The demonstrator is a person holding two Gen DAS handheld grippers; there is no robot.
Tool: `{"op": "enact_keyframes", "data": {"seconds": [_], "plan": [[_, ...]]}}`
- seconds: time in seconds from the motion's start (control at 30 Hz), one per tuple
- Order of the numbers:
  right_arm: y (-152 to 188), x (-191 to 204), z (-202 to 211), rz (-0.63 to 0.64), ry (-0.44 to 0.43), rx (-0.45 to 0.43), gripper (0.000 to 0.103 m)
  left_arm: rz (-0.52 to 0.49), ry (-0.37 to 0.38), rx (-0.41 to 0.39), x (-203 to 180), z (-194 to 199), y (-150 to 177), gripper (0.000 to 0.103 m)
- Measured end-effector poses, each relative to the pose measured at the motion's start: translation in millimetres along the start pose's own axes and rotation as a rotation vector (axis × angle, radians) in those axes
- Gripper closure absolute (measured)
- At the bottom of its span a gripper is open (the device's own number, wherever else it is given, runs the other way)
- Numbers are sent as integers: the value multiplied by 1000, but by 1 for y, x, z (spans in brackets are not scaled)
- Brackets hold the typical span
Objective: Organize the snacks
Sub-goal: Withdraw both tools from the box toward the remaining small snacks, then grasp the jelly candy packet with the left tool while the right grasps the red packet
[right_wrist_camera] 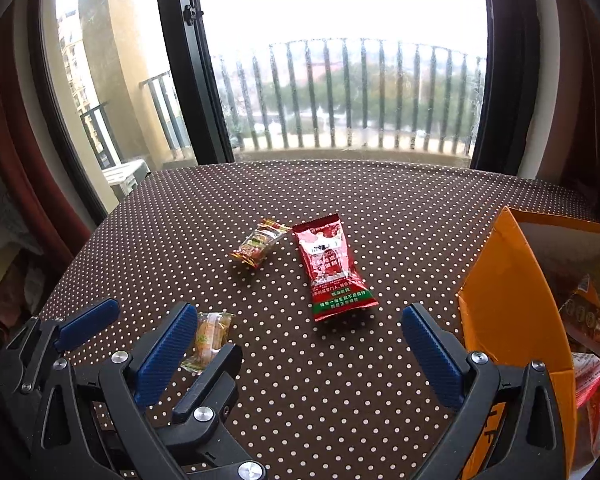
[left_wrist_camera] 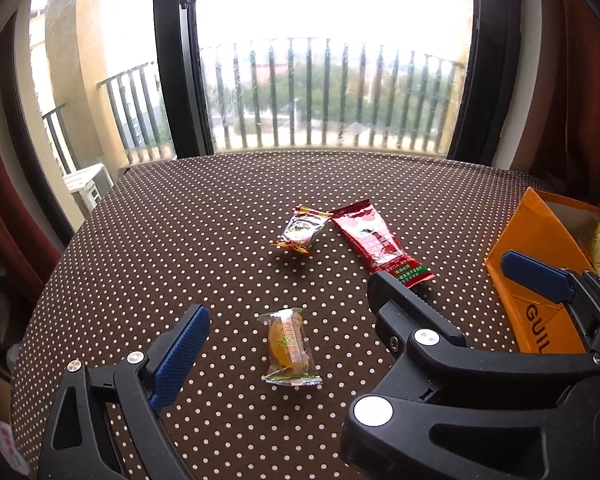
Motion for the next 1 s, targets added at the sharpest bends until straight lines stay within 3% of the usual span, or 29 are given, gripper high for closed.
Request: {"op": "enact_keyframes", "data": {"seconds": [0.23,0.63,0.87,1.0], "plan": [[-3,3,-28,9,22,24,0,37,3,56,11,-31,3,9],[8,10,-69,17,23,88,5,62,-18,174,30,-69,24,47],[15,13,-76,23,8,115,5,71,-1,164,31,-69,27,71],[15,14,-74,34,3,110,5,75,0,168,30,-62,30,74]]}}
Point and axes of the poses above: each gripper's, at about its wrist camera, not at the fingertips, and z roughly against the way its jaws point, x to its left, y to its underside, the point moved 5 cm from there along -z, roughly the way its jaws point, and after that the axes turned 13 degrees about y, right-handed, at the moved point
